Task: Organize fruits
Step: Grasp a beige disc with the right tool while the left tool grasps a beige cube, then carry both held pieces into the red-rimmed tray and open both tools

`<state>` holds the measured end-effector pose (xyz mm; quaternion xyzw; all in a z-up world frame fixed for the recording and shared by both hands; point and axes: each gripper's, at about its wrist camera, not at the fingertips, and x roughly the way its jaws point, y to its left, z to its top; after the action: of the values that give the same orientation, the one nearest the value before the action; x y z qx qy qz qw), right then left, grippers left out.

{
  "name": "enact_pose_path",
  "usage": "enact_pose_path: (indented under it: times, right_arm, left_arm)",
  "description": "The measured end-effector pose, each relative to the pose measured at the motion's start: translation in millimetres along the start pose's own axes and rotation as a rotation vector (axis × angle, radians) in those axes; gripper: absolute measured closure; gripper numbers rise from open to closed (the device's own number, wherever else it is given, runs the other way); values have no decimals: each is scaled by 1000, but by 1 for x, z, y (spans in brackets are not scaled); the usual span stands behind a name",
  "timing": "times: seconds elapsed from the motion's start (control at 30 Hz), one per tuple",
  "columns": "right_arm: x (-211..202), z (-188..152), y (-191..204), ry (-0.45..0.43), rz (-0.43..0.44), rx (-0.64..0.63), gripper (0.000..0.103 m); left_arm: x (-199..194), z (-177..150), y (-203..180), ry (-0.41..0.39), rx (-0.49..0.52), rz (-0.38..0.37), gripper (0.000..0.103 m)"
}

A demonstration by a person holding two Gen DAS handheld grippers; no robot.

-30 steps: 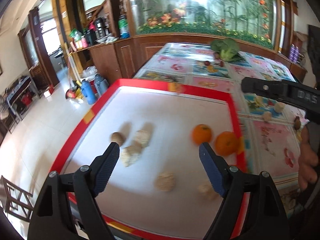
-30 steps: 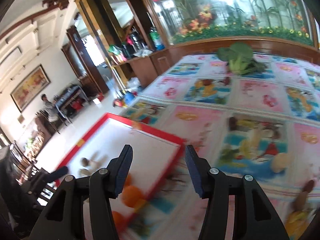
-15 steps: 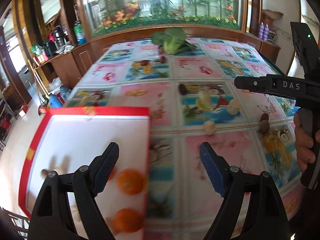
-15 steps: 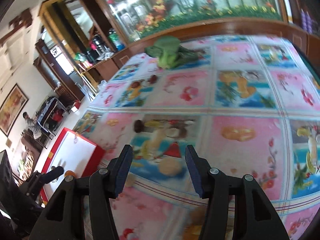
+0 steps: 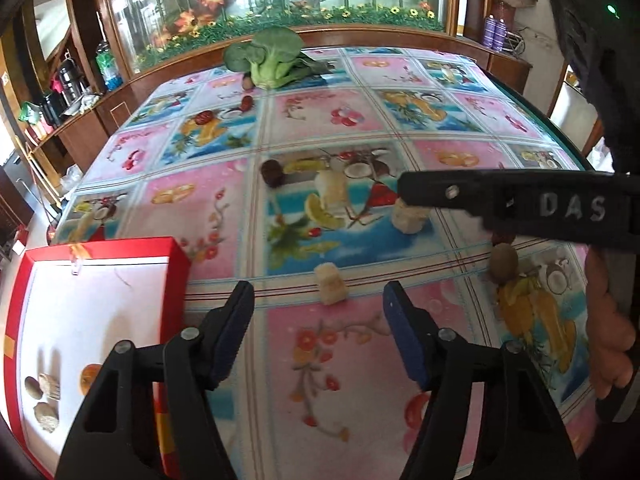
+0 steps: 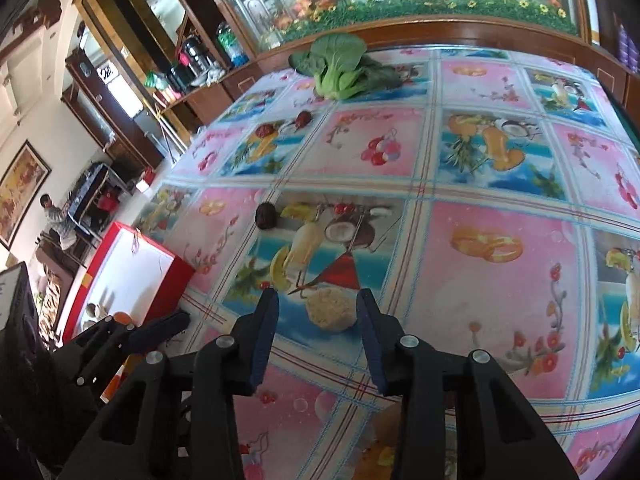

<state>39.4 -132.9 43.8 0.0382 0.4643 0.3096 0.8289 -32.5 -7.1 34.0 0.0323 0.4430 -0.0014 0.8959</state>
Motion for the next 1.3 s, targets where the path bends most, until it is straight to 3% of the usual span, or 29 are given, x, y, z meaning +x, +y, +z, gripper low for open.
enact_pose_path:
  times: [0.1, 0.17, 0.23, 0.37, 0.5, 0.77, 0.93, 1.17, 1.3]
  right_arm:
    - [8, -1, 4, 15, -30, -21, 65]
    - [12, -2, 6, 19, -58, -35, 71]
    - [16, -1, 5, 24, -87, -42, 75]
    - [16, -2, 6, 17, -100, -54, 75]
    - [13, -2, 3, 13, -106, -29, 75]
    - [4, -1, 3, -20, -81, -2, 75]
    - [-6, 1, 10, -75, -38, -10, 75]
    - [-19, -5, 38, -170, 17, -80, 75]
    - [-18, -12, 56, -177, 55, -88, 76]
  left_arm:
    - [3, 1, 0, 6, -20, -24, 50]
    - [7, 1, 1, 17, -35, -33, 52]
    - [12, 2, 3, 30, -49, -44, 62]
    - [21, 1, 3, 52, -72, -71, 69]
    - [22, 2, 3, 43, -72, -72, 83]
    - [22, 6, 4, 37, -93, -99, 84]
    - [6, 7, 11, -8, -112, -95, 84]
    - [-40, 1, 47, -98, -175, -79, 84]
    - [-59, -7, 82, -116, -212, -46, 84]
